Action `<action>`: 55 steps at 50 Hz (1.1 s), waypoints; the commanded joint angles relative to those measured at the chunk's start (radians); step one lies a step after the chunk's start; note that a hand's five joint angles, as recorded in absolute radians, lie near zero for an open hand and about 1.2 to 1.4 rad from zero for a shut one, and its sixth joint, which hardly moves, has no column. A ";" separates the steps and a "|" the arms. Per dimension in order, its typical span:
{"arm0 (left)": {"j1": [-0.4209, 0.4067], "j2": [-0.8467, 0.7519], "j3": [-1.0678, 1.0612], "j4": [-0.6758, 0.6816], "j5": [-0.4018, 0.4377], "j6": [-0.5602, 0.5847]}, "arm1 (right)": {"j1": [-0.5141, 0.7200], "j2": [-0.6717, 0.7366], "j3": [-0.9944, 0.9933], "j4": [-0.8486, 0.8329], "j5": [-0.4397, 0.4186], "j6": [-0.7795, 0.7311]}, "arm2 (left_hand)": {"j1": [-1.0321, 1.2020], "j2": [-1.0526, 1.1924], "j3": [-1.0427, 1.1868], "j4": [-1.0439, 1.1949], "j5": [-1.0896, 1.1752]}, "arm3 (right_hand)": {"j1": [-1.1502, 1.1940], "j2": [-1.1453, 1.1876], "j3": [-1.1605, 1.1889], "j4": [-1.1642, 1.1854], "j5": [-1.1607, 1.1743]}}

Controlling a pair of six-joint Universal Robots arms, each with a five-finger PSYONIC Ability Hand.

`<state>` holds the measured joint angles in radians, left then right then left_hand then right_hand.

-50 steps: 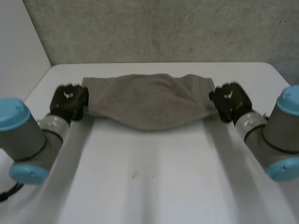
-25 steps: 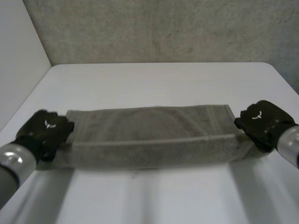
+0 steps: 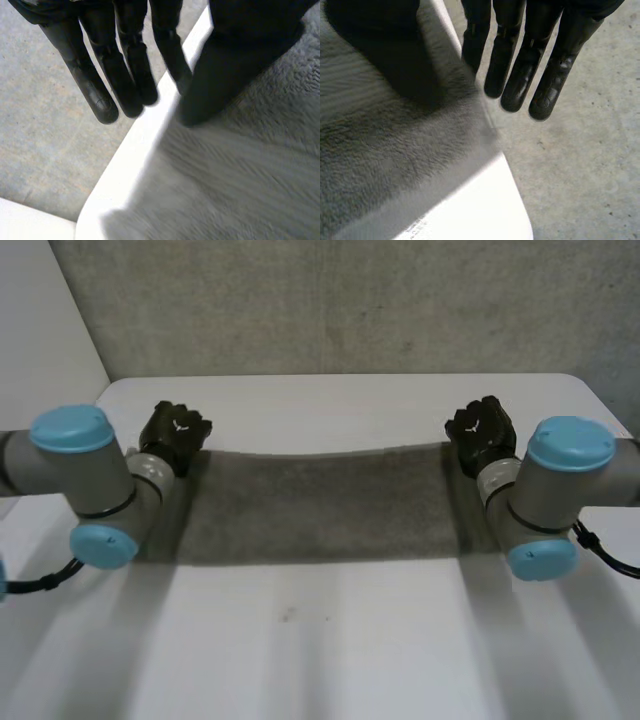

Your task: Fold the towel.

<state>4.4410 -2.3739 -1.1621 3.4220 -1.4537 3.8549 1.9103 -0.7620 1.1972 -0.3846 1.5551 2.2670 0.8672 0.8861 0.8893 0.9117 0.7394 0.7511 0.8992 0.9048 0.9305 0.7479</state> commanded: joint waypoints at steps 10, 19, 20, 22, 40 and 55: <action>-0.040 0.099 -0.074 -0.003 -0.073 -0.015 | -0.016 -0.178 0.122 0.018 0.020 0.209 | -0.693 -0.712 -0.715 -0.737 -0.739 | -0.577 -0.725 -0.730 -0.756 -0.748; -0.048 0.382 -0.371 0.065 -0.063 -0.067 | -0.094 -0.352 0.223 0.421 -0.047 0.344 | -0.693 -0.712 -0.715 -0.737 -0.739 | -0.517 -0.665 -0.671 -0.697 -0.689; -0.049 0.416 -0.413 0.086 -0.062 -0.090 | -0.117 -0.352 0.226 0.490 -0.056 0.351 | -0.693 -0.712 -0.715 -0.737 -0.739 | -0.438 -0.586 -0.592 -0.617 -0.609; -0.052 0.447 -0.450 0.107 -0.063 -0.119 | -0.128 -0.350 0.234 0.539 -0.064 0.358 | -0.693 -0.712 -0.715 -0.737 -0.739 | -0.385 -0.533 -0.538 -0.564 -0.556; -0.054 0.484 -0.565 0.146 -0.066 -0.310 | -0.215 -0.218 0.312 0.345 -0.161 0.342 | -0.693 -0.712 -0.715 -0.737 -0.739 | 0.059 -0.089 -0.095 -0.120 -0.112; -0.054 0.492 -0.588 0.146 -0.068 -0.314 | -0.330 -0.285 0.300 0.224 0.072 0.160 | -0.693 -0.712 -0.715 -0.737 -0.739 | 0.645 0.497 0.492 0.466 0.474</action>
<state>4.3867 -1.8903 -1.7359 3.5672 -1.5215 3.5426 1.6647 -0.9754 1.4991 -0.0988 1.4406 2.5895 0.1714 0.1650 0.1664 0.1670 0.0286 0.9461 1.1736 1.1794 1.1891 0.9584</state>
